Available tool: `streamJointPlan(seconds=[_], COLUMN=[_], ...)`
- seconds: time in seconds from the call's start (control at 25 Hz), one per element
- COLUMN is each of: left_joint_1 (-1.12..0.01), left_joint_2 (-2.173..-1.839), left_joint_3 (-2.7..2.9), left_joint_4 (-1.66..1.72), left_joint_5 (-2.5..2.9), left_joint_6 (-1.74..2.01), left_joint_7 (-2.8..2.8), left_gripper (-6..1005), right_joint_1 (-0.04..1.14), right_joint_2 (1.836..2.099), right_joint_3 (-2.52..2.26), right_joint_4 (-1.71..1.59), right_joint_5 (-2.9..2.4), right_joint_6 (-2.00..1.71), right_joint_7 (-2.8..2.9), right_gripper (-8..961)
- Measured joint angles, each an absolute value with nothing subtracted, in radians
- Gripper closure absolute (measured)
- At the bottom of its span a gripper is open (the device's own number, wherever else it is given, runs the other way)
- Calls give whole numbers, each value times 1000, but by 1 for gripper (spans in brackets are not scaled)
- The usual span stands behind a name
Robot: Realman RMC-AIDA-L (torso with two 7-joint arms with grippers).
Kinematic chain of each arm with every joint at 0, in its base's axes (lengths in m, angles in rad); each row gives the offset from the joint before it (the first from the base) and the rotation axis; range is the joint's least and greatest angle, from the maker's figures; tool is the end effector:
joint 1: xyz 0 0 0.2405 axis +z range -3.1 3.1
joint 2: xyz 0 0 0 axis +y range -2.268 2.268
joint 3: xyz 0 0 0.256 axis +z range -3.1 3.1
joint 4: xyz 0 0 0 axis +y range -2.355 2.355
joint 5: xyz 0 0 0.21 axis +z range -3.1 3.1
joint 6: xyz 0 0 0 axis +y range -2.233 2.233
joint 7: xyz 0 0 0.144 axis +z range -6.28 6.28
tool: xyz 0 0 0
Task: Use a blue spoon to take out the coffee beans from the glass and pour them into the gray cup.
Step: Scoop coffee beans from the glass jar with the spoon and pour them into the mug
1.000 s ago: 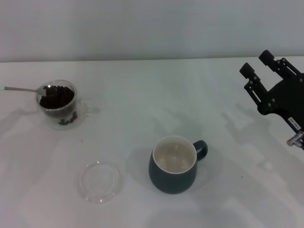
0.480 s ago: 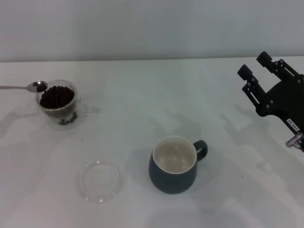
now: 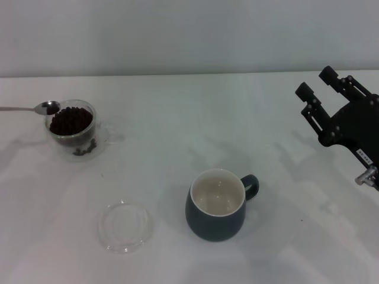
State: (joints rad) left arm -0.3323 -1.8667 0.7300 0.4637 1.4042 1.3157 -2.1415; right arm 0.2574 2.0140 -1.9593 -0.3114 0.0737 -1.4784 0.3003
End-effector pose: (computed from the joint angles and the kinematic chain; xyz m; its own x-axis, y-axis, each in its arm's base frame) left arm -0.3611 0.3252 0.1102 -0.2017 0.5279 0.8250 0.9411 -0.1289 0.3125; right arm 0.2938 0.2772 -0.0028 0.6323 0.2670 -0.7272 -0.5453 -0.5134 -0.6626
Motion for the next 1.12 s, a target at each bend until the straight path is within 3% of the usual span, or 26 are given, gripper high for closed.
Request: streamJointPlan(seconds=[0.6, 1.12], left_joint_1=[-388, -419], left_joint_2=[-1880, -1915], left_joint_3=[746, 822], left_joint_4=[412, 401], left_joint_5=[1431, 1434], left_joint_6=[1364, 1407], left_joint_7=[-2167, -2243], left_gripper=[873, 874], right_joint_1=[259, 257], right_joint_2=[2014, 2014], right_joint_3=[-1959, -1981], right_joint_4=[-311, -311], right_joint_5=[74, 73], right_joint_6=[-1476, -1478], right_joint_7=[296, 296], right_gripper=[444, 444])
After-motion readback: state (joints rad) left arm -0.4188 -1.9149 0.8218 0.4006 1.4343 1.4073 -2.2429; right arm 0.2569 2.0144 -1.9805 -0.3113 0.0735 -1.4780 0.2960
